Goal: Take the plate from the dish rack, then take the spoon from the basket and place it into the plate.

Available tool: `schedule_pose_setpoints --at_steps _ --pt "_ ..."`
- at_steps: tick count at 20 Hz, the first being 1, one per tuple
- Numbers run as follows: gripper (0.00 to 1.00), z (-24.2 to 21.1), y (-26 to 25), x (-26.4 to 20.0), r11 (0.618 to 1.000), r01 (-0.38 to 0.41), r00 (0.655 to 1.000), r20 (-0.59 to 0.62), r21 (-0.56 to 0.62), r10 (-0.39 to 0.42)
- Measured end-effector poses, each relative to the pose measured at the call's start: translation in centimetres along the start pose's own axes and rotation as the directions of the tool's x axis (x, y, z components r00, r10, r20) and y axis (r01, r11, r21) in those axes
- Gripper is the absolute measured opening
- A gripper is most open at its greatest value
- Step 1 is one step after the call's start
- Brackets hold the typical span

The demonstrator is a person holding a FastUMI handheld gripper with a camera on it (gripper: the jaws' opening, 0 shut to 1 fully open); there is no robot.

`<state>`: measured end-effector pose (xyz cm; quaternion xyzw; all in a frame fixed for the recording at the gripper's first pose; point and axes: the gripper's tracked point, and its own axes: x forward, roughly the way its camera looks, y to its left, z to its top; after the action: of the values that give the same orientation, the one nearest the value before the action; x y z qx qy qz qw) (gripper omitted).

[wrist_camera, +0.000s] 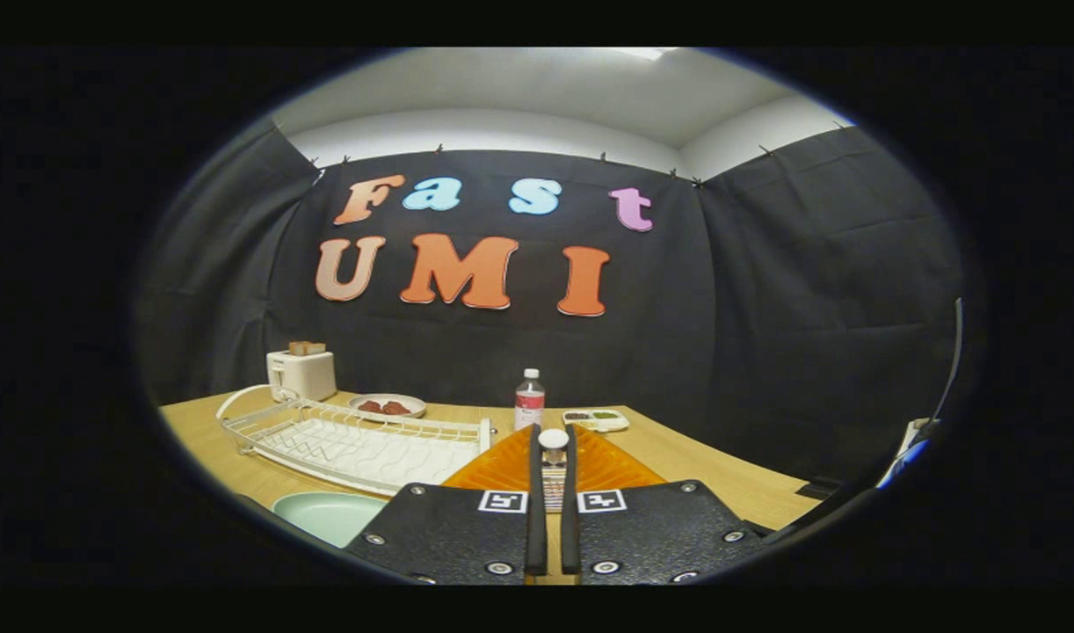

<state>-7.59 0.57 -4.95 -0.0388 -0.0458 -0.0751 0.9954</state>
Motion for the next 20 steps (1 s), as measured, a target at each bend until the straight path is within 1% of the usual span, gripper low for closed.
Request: schedule_pose_setpoints --at_steps 6,10,20 --pt "0.06 2.1 2.7 -3.4 0.998 -0.059 0.997 0.049 -0.002 0.059" --pt "0.06 2.6 5.2 -5.8 0.992 -0.126 0.99 0.065 0.014 0.125" --pt "0.06 -0.2 11.2 -9.5 0.968 -0.25 0.968 0.034 0.02 0.25"
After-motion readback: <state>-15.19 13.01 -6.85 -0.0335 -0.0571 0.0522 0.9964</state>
